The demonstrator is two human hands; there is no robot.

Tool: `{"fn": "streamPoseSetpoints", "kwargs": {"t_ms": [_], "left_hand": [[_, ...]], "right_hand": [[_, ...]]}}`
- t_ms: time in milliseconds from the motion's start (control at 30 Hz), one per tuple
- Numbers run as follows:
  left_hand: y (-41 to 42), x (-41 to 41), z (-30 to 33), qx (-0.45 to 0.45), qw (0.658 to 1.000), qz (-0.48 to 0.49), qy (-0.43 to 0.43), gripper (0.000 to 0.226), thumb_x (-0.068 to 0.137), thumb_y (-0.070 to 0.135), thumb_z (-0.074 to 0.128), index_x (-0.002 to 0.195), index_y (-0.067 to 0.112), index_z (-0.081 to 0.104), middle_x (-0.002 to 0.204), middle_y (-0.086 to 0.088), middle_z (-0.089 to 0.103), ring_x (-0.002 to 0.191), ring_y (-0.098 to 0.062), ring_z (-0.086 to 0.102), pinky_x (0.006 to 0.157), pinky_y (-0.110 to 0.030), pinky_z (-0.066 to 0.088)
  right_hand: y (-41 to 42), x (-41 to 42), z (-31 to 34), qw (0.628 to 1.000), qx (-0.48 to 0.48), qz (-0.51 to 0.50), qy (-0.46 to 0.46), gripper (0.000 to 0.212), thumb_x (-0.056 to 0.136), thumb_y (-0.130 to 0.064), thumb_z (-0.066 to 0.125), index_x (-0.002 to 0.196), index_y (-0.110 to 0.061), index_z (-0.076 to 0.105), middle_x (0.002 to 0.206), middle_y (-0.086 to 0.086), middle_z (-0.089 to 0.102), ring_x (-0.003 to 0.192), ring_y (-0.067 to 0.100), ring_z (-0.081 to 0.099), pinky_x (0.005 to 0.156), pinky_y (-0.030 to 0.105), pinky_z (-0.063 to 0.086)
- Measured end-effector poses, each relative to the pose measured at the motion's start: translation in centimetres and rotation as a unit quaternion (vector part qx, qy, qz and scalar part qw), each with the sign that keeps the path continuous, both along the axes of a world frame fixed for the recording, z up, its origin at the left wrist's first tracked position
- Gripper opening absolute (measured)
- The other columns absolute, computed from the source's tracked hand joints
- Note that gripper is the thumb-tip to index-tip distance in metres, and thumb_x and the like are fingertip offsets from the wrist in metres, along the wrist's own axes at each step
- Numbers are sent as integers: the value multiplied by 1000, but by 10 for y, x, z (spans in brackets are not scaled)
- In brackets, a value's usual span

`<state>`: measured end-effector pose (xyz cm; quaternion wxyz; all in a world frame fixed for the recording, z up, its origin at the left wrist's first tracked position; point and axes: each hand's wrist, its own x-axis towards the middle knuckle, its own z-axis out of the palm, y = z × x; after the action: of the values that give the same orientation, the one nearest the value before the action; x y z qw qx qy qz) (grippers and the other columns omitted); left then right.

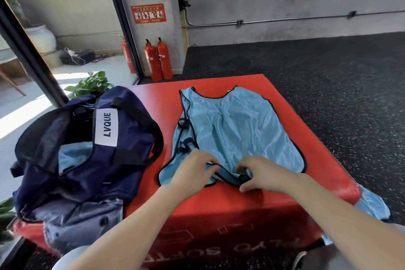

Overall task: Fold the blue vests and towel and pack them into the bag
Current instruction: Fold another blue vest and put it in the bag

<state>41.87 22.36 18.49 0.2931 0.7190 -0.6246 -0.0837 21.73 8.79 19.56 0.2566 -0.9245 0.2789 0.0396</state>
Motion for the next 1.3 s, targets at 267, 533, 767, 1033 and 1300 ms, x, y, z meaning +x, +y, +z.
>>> {"fn": "streamPoseSetpoints", "kwargs": {"t_ms": [267, 533, 767, 1033, 1300], "left_hand": [[-5, 37, 45, -116, 949, 187, 226, 6, 91, 21, 70, 87, 25, 73, 75, 9, 74, 67, -9, 69, 71, -33, 59], [-5, 88, 50, -188, 937, 254, 152, 21, 91, 11, 65, 92, 32, 67, 95, 9, 72, 92, -8, 67, 89, -23, 48], [5, 113, 15, -37, 985, 169, -24, 25, 82, -5, 61, 92, 15, 72, 98, 7, 66, 98, -17, 62, 91, -27, 48], [27, 74, 8, 51, 986, 111, -110, 29, 91, 14, 60, 116, 25, 72, 132, 9, 58, 127, -21, 46, 102, -43, 41], [29, 6, -17, 113, 992, 43, -36, 52, 83, 67, 63, 114, 27, 70, 111, 11, 67, 109, -9, 57, 98, -31, 46]], "right_hand": [[-33, -17, 18, 982, -35, -126, -136, 15, 86, -30, 76, 81, -41, 66, 81, -19, 70, 76, -1, 64, 76, 32, 53], [-63, -29, 31, 964, -89, -210, -134, 12, 84, -33, 76, 80, -39, 68, 65, -27, 62, 67, 2, 61, 64, 32, 47], [-71, -34, 24, 963, -94, -214, -131, 19, 85, -22, 73, 91, -40, 72, 88, -12, 69, 90, 16, 66, 81, 37, 53], [-18, -17, 23, 984, -142, -63, -92, 27, 93, -41, 66, 117, -29, 67, 115, -12, 66, 113, 12, 57, 99, 34, 46], [24, 8, -16, 985, -165, 16, -57, 42, 91, -62, 57, 114, -29, 69, 110, -9, 65, 108, 13, 57, 94, 31, 45]]}}
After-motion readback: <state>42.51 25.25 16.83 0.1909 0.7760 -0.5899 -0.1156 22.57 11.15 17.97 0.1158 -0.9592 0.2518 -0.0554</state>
